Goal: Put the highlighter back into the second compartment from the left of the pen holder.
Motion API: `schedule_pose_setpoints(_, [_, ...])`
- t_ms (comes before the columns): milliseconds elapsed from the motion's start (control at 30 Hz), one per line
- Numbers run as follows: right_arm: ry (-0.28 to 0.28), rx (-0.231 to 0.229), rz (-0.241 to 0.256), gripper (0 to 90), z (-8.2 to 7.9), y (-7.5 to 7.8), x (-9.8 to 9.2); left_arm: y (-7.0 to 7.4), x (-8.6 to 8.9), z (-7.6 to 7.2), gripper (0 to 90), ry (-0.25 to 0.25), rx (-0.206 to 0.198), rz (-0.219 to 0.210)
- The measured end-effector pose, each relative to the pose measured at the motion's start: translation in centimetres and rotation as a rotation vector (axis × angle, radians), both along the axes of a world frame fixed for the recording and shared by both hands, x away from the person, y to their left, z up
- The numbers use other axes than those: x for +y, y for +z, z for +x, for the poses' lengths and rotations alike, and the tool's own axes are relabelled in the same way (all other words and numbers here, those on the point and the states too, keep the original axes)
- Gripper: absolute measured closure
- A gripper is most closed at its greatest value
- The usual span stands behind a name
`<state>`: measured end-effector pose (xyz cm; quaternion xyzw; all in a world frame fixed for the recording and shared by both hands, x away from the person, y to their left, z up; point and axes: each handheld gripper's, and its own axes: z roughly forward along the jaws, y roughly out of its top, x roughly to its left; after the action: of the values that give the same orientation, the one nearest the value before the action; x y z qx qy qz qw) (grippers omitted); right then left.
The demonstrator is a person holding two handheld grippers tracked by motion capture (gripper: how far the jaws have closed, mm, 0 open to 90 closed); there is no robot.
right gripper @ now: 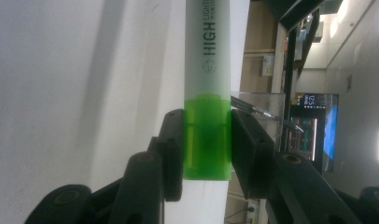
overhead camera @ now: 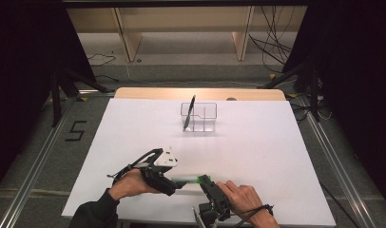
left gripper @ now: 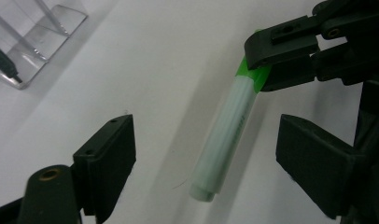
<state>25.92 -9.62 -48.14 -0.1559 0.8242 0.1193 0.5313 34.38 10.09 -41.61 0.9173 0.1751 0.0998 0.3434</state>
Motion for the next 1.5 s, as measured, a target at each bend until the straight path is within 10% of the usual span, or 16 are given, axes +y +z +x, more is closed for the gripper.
schedule_pose_setpoints(633, [0.038,-0.029,-0.03,67.6,-0.1,-0.3,0.2,-0.5,-3.4,0.9,35.9,-0.189,0.055,0.204])
schedule_pose_setpoints(1500, [0.06,-0.028,-0.052,67.5,-0.4,-0.5,0.4,-1.2,-4.7,2.4,61.3,-0.308,0.148,0.26])
